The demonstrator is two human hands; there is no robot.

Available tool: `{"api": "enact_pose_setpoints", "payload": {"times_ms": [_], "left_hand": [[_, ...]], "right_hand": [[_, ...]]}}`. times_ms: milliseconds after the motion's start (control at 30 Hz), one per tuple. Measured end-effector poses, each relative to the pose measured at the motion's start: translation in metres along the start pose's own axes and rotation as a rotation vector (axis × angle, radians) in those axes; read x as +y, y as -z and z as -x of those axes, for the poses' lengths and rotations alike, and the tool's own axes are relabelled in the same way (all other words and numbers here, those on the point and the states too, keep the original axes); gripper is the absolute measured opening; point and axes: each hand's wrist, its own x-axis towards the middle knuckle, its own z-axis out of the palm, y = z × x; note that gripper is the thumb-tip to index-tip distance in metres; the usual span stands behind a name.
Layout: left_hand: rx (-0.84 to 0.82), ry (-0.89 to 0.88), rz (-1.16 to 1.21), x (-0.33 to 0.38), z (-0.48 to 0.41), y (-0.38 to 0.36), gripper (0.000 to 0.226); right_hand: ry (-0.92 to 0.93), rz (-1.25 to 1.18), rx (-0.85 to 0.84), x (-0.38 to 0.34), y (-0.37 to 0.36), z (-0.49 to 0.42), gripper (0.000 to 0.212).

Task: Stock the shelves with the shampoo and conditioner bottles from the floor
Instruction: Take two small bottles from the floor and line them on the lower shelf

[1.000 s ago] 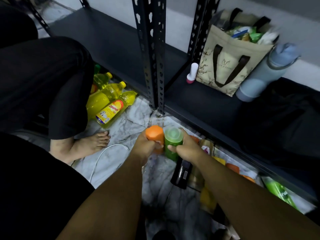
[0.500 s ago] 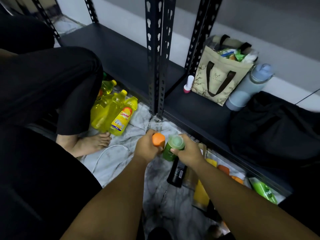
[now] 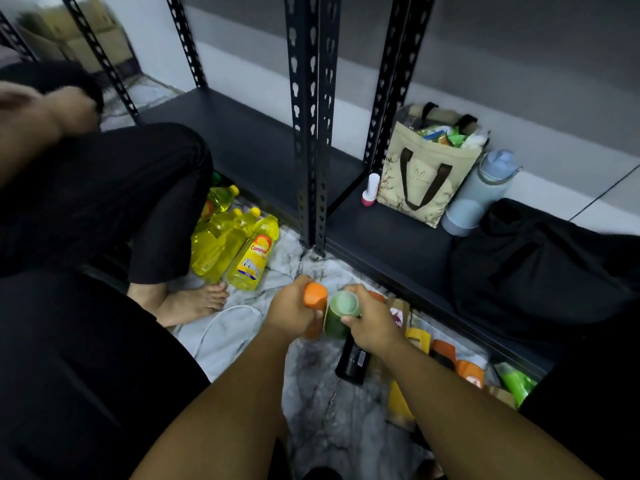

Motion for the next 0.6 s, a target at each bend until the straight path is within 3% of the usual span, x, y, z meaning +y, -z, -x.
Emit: {"api": "enact_pose_setpoints", "payload": {"times_ms": [200, 367, 600], "left_hand": [[0.084, -0.032, 0.388, 0.045, 0.008, 0.02, 0.051], [0.108, -0.154, 0.668, 0.116, 0.02, 0.041, 0.038], [0.078, -0.461, 0.827, 0.247, 0.053, 0.081, 0.023]], "right_hand": [[-0.016, -0.407, 0.227, -0.028, 0.022, 0.022, 0.024], [0.04, -0.79, 0.472, -0.065, 0.064, 0.04, 0.021], [0.367, -0.855, 0.71, -0.122, 0.166, 0.103, 0.025]]}}
